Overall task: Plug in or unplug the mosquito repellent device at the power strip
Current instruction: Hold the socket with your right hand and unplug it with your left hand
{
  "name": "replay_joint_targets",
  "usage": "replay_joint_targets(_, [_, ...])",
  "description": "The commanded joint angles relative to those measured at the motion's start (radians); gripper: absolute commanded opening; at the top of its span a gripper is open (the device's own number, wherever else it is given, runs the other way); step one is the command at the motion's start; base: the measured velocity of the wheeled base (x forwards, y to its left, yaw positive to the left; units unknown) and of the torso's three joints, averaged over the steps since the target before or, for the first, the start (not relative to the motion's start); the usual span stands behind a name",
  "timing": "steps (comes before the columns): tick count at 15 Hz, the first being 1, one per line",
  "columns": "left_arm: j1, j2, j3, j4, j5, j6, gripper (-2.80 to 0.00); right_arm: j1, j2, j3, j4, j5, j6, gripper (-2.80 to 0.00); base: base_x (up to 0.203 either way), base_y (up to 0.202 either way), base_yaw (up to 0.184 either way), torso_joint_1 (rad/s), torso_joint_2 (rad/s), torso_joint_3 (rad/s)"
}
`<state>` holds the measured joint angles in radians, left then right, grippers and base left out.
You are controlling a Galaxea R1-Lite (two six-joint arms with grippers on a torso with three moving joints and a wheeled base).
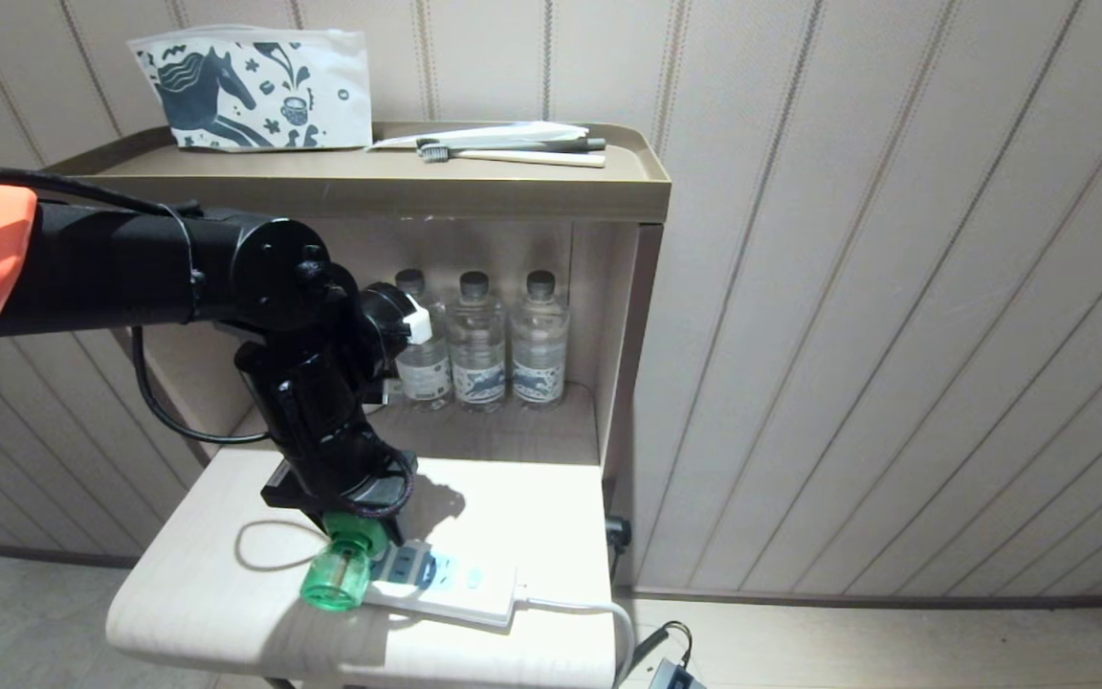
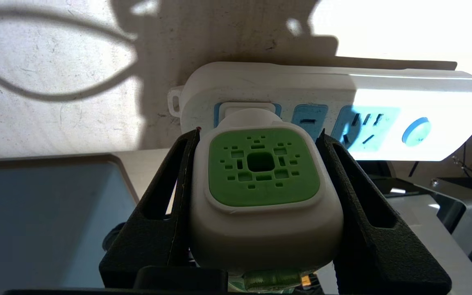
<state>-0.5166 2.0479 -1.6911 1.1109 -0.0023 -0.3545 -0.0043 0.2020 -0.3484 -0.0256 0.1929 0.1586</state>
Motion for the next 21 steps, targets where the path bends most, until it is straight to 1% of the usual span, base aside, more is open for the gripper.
replay_joint_targets(1, [-0.002,-0.003,-0.001,0.006,-0.001,-0.003,-2.8,0.002,0.29,-0.054,-0.06,0.03,0.02,-2.8,0.0,0.0,0.0,0.0,0.0,0.0])
replay_joint_targets(3, [-0.006,0.003,-0.002,0.002,-0.002,-0.003,-2.8,0.036,0.577,-0.091,-0.194,0.067,0.038,-2.8,0.0,0.0,0.0,0.0,0.0,0.0])
replay_joint_targets(4, [-0.008,0.006,-0.007,0.001,-0.001,-0.003,-2.8,0.079,0.72,-0.106,-0.27,0.071,0.044,-2.8,0.0,0.0,0.0,0.0,0.0,0.0])
replay_joint_targets(5, [-0.008,0.008,-0.009,0.001,-0.002,-0.003,-2.8,0.146,0.857,-0.118,-0.341,0.067,0.046,-2.8,0.0,0.0,0.0,0.0,0.0,0.0])
replay_joint_targets(7, [-0.008,0.013,-0.007,-0.002,-0.003,-0.003,-2.8,0.337,1.121,-0.149,-0.477,0.028,0.048,-2.8,0.0,0.0,0.0,0.0,0.0,0.0])
replay_joint_targets(8, [-0.008,0.014,-0.005,-0.002,-0.005,-0.003,-2.8,0.419,1.247,-0.167,-0.546,0.004,0.051,-2.8,0.0,0.0,0.0,0.0,0.0,0.0])
replay_joint_targets(10, [-0.01,0.014,-0.007,-0.002,-0.007,-0.001,-2.8,0.532,1.45,-0.206,-0.68,-0.011,0.052,-2.8,0.0,0.0,0.0,0.0,0.0,0.0])
replay_joint_targets(12, [-0.019,0.018,-0.009,-0.003,-0.009,-0.001,-2.8,0.63,1.56,-0.265,-0.788,-0.002,0.053,-2.8,0.0,0.0,0.0,0.0,0.0,0.0])
replay_joint_targets(14, [-0.041,0.028,-0.012,-0.005,-0.014,-0.003,-2.8,0.723,1.685,-0.366,-0.782,0.016,0.054,-2.8,0.0,0.0,0.0,0.0,0.0,0.0])
replay_joint_targets(15, [-0.049,0.028,-0.012,-0.006,-0.015,-0.003,-2.8,0.761,1.734,-0.408,-0.78,0.021,0.054,-2.8,0.0,0.0,0.0,0.0,0.0,0.0])
replay_joint_targets(16, [-0.065,0.03,-0.013,-0.013,-0.015,-0.003,-2.8,0.776,1.782,-0.448,-0.776,0.025,0.054,-2.8,0.0,0.0,0.0,0.0,0.0,0.0])
replay_joint_targets(17, [-0.072,0.034,-0.013,-0.016,-0.015,-0.004,-2.8,0.786,1.824,-0.485,-0.772,0.028,0.053,-2.8,0.0,0.0,0.0,0.0,0.0,0.0])
replay_joint_targets(18, [-0.073,0.034,-0.013,-0.016,-0.014,-0.005,-2.8,0.793,1.835,-0.5,-0.769,0.031,0.053,-2.8,0.0,0.0,0.0,0.0,0.0,0.0])
replay_joint_targets(19, [-0.08,0.049,-0.026,-0.018,-0.012,-0.024,-2.8,0.793,1.854,-0.51,-0.772,0.031,0.053,-2.8,0.0,0.0,0.0,0.0,0.0,0.0])
replay_joint_targets(21, [-0.082,0.068,-0.045,-0.017,-0.01,-0.034,-2.8,0.795,1.928,-0.524,-0.779,0.032,0.049,-2.8,0.0,0.0,0.0,0.0,0.0,0.0])
